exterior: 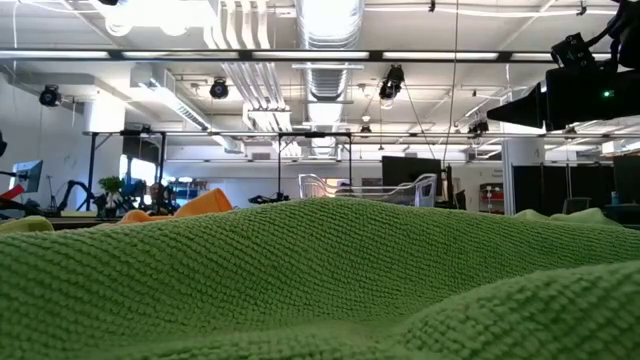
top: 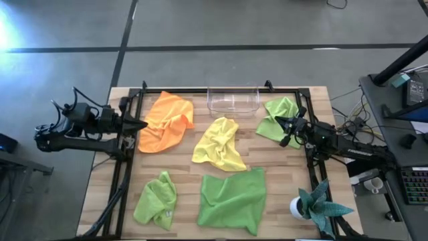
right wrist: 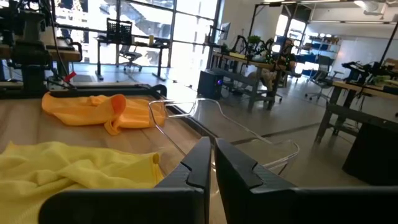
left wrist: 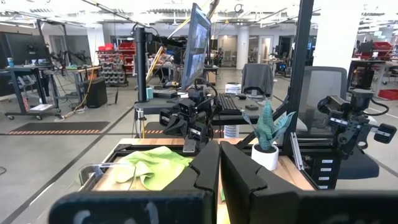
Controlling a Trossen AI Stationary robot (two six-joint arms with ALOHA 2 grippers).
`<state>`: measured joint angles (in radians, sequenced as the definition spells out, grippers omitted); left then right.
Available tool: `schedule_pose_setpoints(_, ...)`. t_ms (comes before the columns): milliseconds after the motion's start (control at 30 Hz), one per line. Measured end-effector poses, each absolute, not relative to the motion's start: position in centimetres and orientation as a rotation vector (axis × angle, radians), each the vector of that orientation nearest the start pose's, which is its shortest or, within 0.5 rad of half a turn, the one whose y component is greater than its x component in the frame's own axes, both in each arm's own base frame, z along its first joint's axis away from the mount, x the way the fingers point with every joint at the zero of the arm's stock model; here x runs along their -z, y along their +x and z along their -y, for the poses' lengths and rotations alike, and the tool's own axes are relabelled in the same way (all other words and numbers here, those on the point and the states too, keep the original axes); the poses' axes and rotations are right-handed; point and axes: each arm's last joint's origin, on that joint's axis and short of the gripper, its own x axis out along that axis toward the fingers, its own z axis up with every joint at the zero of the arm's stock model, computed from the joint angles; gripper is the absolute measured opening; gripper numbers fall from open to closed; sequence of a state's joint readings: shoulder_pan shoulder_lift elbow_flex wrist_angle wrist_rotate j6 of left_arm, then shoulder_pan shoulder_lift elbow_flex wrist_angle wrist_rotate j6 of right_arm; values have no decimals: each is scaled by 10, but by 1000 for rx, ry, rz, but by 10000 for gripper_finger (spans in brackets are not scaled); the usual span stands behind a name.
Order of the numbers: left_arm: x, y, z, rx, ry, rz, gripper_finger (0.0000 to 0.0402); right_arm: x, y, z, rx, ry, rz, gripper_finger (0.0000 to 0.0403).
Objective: Fold microfiber towels
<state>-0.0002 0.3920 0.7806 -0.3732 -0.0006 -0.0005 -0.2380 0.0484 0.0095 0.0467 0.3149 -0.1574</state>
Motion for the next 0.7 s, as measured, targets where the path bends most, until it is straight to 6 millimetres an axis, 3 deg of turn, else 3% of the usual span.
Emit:
schedule_pose_setpoints(333,-353,85,0,0,-1,-10,0,-167,94,32,552,-153,-36,18)
schedule_pose_setpoints(700,-349,110,0,0,-21,-73,1,-167,94,32,552,-153,-36,18)
